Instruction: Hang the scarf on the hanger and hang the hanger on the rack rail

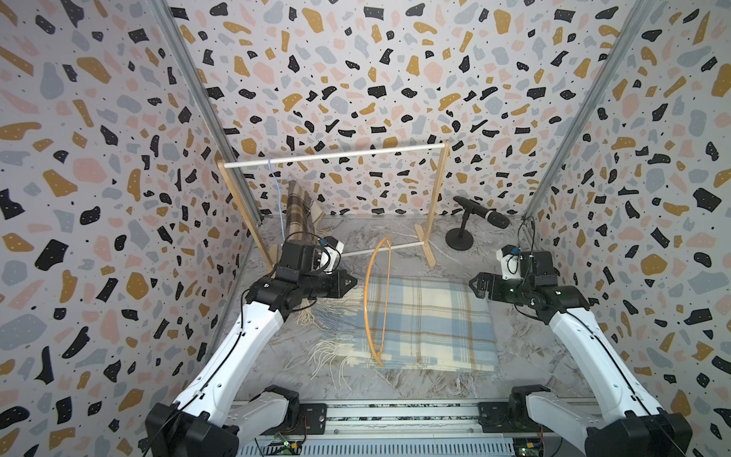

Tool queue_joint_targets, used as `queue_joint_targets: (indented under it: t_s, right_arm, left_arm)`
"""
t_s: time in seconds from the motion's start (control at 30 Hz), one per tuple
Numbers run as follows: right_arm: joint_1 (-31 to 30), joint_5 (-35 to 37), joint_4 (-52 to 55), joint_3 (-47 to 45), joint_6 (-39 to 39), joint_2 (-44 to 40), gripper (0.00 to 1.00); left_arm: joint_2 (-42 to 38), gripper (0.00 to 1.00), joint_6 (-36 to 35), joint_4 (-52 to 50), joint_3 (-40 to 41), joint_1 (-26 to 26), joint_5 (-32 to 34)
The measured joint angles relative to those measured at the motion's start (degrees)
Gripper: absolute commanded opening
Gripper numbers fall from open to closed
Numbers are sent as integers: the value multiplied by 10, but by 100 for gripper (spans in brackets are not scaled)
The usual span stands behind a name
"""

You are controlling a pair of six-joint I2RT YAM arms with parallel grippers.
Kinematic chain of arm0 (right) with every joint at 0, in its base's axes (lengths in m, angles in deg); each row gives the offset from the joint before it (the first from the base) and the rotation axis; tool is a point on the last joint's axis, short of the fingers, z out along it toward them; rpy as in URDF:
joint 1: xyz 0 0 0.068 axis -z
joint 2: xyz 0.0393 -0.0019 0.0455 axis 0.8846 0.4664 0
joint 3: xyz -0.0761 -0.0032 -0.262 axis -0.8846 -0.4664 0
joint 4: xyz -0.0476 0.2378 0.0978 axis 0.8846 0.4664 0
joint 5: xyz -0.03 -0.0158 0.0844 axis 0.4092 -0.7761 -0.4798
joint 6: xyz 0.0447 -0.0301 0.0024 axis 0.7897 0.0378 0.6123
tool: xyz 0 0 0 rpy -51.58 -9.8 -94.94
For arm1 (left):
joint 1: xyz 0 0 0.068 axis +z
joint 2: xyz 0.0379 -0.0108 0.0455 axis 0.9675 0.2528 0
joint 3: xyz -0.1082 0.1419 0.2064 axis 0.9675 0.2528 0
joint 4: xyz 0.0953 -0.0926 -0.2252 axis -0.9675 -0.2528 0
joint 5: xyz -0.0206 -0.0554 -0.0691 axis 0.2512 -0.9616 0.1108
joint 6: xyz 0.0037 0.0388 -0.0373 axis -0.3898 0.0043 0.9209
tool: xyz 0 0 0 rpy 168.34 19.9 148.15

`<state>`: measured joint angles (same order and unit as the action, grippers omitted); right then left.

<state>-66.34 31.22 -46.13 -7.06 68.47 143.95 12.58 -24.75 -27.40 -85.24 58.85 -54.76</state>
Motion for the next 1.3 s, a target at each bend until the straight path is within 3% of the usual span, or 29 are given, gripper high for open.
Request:
queue_joint_targets:
  t_s: [0.27, 0.63, 0.93, 1.3]
  right_arm:
    - [84, 47, -38, -82, 57, 1, 100]
    - [125, 20, -115, -180, 125, 72, 100]
    - [125, -62, -202, -222, 173, 111, 99]
    - [128, -189, -307, -254, 206, 139, 86]
  left_arm:
    - [9, 0, 11, 29, 35, 0, -1]
    - [30, 0, 21, 66, 46, 1, 2]
    - [42, 0, 23, 75, 46, 1, 2]
    - [59, 0, 47, 109, 60, 1, 2]
